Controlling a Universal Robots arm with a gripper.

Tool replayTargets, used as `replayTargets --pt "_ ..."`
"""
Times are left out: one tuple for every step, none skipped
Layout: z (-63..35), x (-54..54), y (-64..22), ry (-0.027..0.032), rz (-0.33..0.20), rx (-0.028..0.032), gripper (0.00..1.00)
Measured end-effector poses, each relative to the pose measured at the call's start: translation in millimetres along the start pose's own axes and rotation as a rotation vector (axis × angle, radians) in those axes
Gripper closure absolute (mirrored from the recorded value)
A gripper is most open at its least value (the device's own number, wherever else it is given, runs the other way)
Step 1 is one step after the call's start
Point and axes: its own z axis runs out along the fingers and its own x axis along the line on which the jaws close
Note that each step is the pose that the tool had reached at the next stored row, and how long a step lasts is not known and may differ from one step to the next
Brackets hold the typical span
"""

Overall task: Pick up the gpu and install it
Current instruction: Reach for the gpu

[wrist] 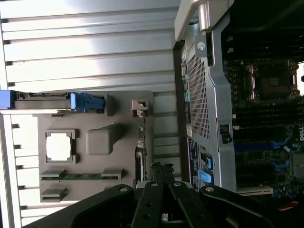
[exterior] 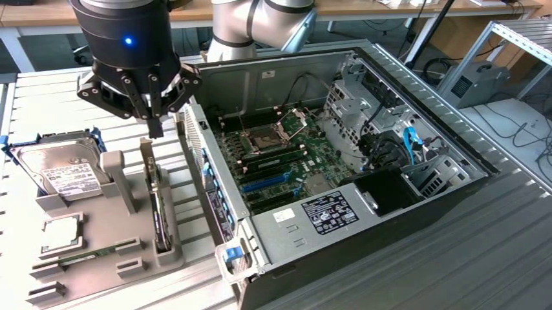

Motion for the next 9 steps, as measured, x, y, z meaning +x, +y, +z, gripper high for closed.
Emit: replayTargets --pt "0.0 0.0 -0.5 0.0 0.0 -0.0001 0.89" --pt "0.0 -0.1 -1.0 0.0 0.0 -0.0001 0.89" --pt "0.0 -0.1 -1.5 0.0 0.0 -0.0001 0.89" --pt "-0.1 -0.2 -2.2 0.0 0.0 -0.0001 0.89" --pt "-0.1 -0.2 -3.1 0.0 0.0 0.0 0.89" --pt "-0.1 -0.3 -3.8 0.0 0.0 0.0 0.89" --pt "-0.2 -0.3 -4.3 0.0 0.0 0.0 0.89" --pt "-0.2 -0.4 -5.2 0.0 0.0 0.0 0.89" --pt "-0.2 -0.4 -5.7 0.0 0.0 0.0 0.89"
